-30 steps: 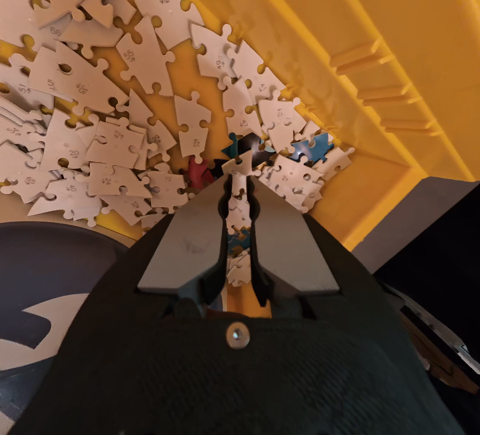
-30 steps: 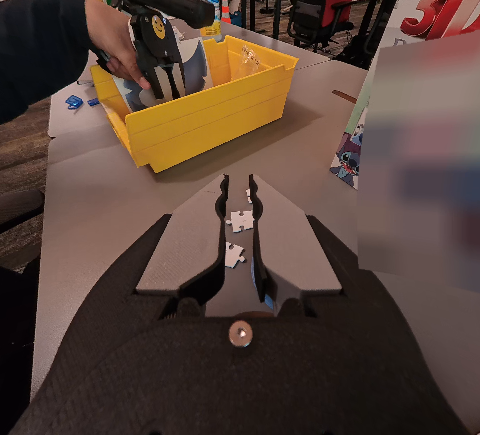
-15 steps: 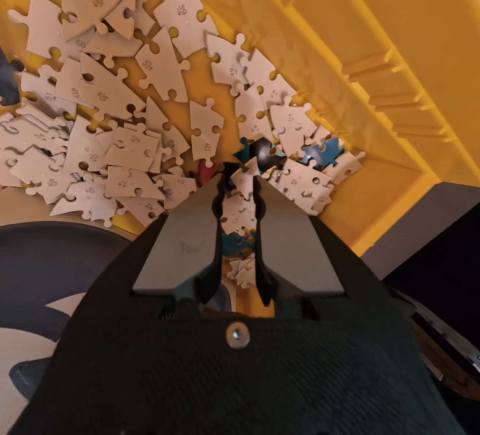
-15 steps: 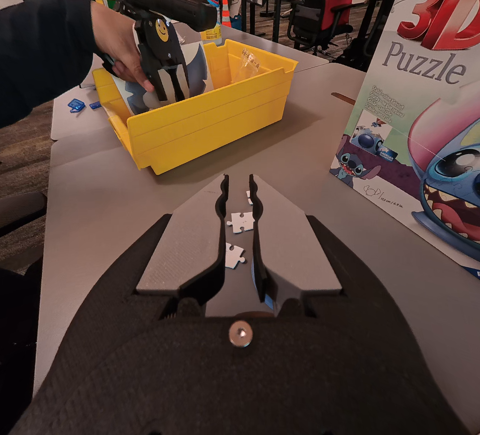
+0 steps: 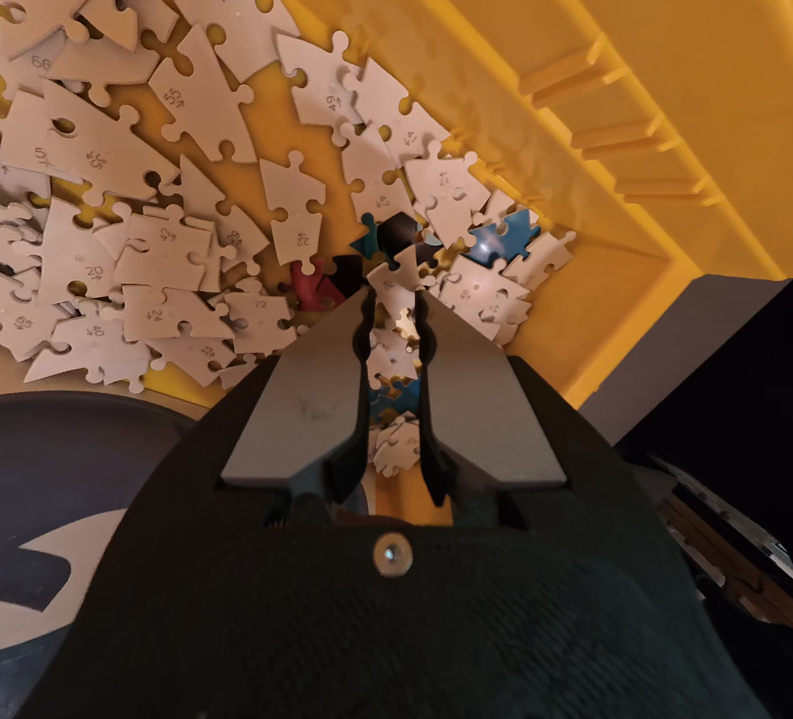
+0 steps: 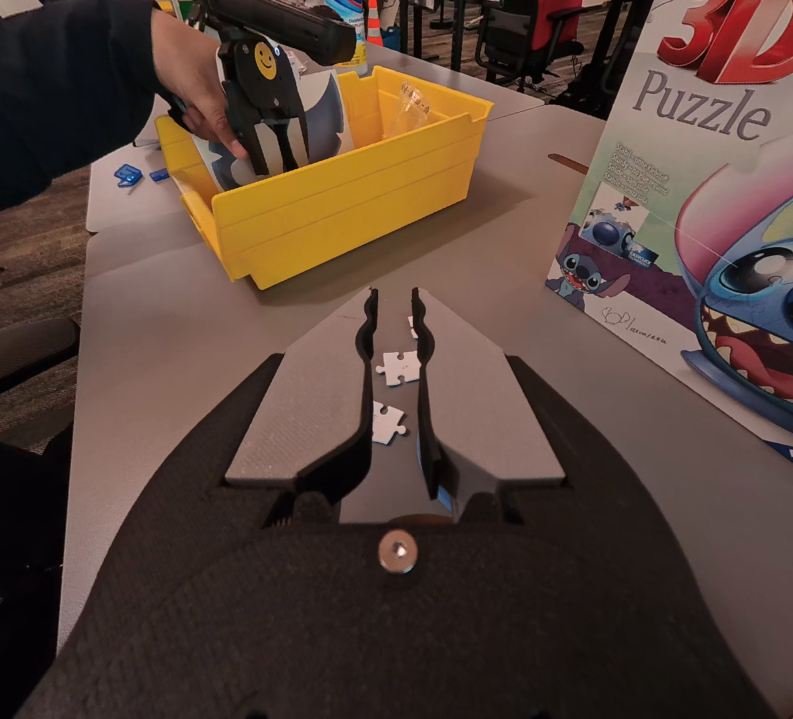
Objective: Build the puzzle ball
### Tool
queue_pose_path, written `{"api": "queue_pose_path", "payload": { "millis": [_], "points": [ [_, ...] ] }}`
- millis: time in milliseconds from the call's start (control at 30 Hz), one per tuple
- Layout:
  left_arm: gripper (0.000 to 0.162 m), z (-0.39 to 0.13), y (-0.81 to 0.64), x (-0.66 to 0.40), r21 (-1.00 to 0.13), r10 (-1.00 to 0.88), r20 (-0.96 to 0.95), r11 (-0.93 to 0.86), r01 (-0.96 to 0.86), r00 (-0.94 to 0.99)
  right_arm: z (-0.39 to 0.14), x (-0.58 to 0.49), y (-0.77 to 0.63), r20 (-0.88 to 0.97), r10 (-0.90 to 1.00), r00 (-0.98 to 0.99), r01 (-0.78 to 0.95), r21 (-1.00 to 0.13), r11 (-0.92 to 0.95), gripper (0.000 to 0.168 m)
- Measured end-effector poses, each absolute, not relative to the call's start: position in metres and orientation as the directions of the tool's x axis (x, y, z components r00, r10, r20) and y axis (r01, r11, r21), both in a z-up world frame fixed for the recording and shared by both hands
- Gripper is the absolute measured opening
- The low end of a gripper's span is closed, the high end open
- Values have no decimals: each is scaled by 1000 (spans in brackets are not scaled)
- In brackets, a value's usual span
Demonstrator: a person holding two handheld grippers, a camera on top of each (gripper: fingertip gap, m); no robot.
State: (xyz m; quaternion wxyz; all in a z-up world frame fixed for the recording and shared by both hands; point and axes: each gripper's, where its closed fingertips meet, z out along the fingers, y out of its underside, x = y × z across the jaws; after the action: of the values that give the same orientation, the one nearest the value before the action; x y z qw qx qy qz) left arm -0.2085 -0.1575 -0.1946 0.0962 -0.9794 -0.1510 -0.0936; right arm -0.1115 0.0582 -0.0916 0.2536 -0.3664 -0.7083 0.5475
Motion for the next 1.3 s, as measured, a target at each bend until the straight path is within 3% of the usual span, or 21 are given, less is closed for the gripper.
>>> {"api": "queue_pose_path", "payload": {
  "millis": [133,200,633,700,833,1100,1300],
  "points": [
    [15,-194,-155,-207,-175,276,222,-932,317,935,-91,-111,58,-39,796,-604,238,-962,133,12],
    [0,-195,-153,-207,-185,277,222,-930,319,935,-91,-111,58,-38,796,-604,237,-962,134,12],
    [0,-176,-142,-209,-268,262,245,-907,324,934,-90,-110,58,-39,795,-605,234,-963,131,12],
    [19,-178,-143,-209,-257,275,235,-907,332,932,-89,-110,58,-37,795,-605,233,-964,132,12],
    [38,-190,-146,-209,-202,345,188,-903,380,920,-89,-110,58,-37,795,-605,231,-964,131,12],
    [44,-193,-142,-203,-192,407,108,-887,420,907,-88,-109,56,-34,793,-608,226,-965,132,12],
    [36,-196,-142,-210,-200,425,13,-886,419,905,-85,-108,57,-35,793,-608,221,-967,127,12]
  ]
}}
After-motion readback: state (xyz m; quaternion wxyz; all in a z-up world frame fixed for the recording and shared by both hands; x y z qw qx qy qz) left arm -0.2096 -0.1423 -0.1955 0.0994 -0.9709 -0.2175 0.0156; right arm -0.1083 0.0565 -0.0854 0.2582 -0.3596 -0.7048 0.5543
